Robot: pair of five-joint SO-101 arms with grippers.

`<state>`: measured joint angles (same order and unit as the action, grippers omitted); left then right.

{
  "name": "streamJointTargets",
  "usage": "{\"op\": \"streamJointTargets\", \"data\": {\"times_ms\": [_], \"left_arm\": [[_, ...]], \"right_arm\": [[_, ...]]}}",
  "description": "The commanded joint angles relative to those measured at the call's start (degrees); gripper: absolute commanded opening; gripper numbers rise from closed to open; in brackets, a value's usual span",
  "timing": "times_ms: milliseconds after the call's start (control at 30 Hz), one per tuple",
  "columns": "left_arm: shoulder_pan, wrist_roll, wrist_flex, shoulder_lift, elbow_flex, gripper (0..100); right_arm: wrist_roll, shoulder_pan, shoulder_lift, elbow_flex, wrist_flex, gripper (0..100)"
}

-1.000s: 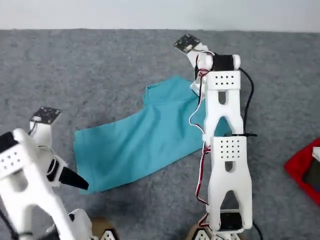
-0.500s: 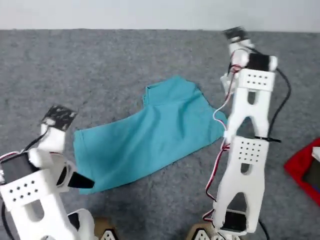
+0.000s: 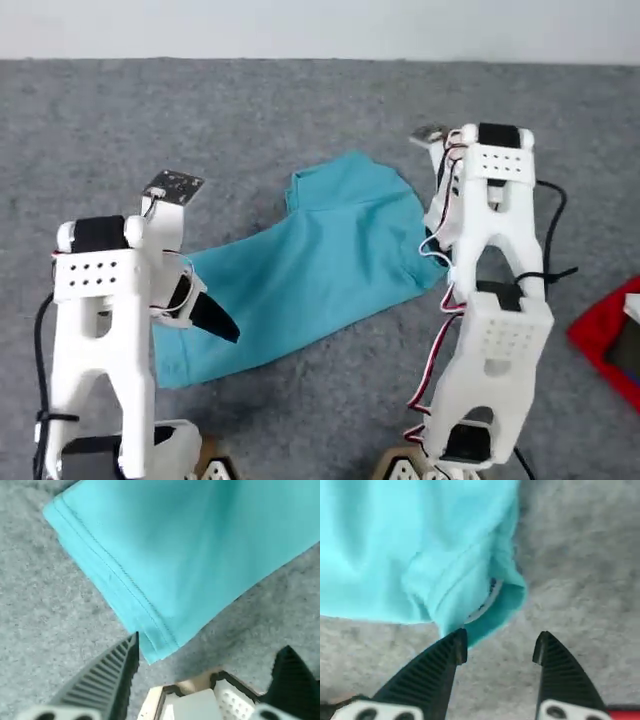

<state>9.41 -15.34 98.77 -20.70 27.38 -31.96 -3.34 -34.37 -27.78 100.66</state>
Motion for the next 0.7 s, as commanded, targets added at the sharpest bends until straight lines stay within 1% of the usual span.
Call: {"op": "streamJointTargets", "data": {"times_ms": [0, 200, 333, 467, 533, 633, 667], "left_arm": [[-0.44, 0.79, 1.93, 0.26, -1.89, 40], [-0.44, 0.79, 1.93, 0.26, -1.80, 40], [-0.26, 0.79, 1.93, 0.18, -1.80, 40], [0.00, 0.79, 1.93, 0.18, -1.80, 40], [0.00, 0.79, 1.93, 0.18, -1.80, 40], [0.00, 0.79, 1.93, 0.18, -1.80, 40], [0.00, 0.79, 1.93, 0.18, -1.80, 40]], "right_arm": [[-0.88, 1.98, 5.05, 1.05, 2.15, 23.3], [-0.88, 6.64, 4.70, 1.14, 1.54, 23.3], [-0.88, 5.67, 1.10, 1.14, -2.95, 23.1], [-1.23, 4.18, -3.12, 1.14, -4.26, 22.6], [-1.23, 3.82, -4.44, 1.14, -4.26, 17.3], [-1.23, 3.74, -5.41, 1.14, -3.03, 0.0], [-1.23, 3.74, -5.49, 1.14, -2.33, 1.3]]}}
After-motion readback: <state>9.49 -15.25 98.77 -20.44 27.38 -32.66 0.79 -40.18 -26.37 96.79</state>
